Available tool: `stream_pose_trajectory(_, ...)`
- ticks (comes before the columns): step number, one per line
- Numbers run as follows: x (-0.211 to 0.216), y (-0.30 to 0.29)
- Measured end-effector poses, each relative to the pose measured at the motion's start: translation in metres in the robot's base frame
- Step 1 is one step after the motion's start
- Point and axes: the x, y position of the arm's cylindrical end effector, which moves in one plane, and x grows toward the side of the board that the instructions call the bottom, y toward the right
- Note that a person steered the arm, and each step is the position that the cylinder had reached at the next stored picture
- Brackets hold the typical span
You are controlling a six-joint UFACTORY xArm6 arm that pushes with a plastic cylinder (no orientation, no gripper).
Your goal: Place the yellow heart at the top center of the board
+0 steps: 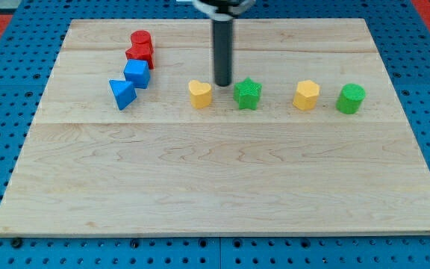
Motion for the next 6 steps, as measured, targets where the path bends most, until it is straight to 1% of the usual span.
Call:
stream_pose_trajectory(1, 0.049, -0.001)
stream_pose_trajectory(2, 0.065, -0.062)
stream_pose_trajectory(3, 0.014, -0.065)
stream_pose_trajectory(4, -0.052, -0.032)
stream_pose_trajectory(5, -0.012, -0.013)
stream_pose_trajectory(6, -0.032, 0.006)
